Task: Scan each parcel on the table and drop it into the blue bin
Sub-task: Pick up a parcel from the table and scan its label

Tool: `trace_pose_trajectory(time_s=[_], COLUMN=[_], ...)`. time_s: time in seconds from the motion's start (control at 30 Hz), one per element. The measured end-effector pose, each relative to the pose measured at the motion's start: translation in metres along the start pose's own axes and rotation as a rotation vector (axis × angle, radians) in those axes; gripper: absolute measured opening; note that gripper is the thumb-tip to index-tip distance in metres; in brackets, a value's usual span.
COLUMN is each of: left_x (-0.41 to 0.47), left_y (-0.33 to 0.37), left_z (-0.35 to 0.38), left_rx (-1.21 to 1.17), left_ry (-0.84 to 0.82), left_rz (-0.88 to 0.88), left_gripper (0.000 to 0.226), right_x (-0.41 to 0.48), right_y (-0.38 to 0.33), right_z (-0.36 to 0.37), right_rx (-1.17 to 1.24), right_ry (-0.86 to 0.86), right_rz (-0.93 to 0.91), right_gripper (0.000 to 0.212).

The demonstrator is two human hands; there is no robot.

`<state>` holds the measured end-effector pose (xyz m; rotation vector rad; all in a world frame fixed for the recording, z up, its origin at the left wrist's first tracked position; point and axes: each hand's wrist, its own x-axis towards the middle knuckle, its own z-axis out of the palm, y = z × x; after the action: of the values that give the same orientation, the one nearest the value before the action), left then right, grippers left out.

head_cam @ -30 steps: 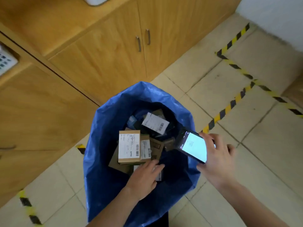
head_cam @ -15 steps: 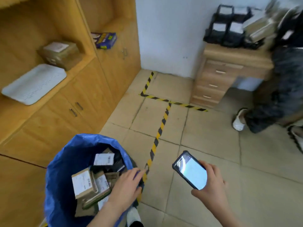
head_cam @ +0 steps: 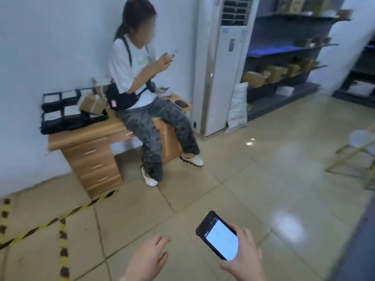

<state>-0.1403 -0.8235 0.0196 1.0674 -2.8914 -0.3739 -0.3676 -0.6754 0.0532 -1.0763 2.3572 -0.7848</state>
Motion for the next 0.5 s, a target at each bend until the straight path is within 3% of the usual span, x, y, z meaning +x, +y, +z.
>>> trace_pose_trajectory(time_s=[0.1, 0.2, 0.33, 0.4, 0.5], left_x=[0.074, 0.148, 0.218, 0.246, 0.270], left_y=[0.056, 0.111, 0.203, 0.255, 0.326], left_z=[-0.002, 0.008, 0.028, 0.036, 0.062], left_rx=[-0.068, -0.072, -0.136, -0.148, -0.216], left_ry=[-0.065, -0.096, -0.162, -0.151, -0.251], left_rz=[0.236, 0.395, 0.699, 0.787, 0.880], left_gripper=[0.070, 0.065, 0.095, 0.093, 0.076], right_x=[-0.001, -0.006, -0.025, -0.043, -0.083], right_y=[0.047, 0.096, 0.162, 0.193, 0.226], right_z=[-0.048, -0.089, -0.140, -0.158, -0.172], right_rx=[0.035, -0.015, -0.037, -0.009, 0.018], right_ry=[0.145, 0.279, 0.444, 0.549, 0.710], right_rz=[0.196, 0.387, 0.658, 0.788, 0.997], right_gripper=[0.082, 0.085, 0.088, 0.080, 0.086])
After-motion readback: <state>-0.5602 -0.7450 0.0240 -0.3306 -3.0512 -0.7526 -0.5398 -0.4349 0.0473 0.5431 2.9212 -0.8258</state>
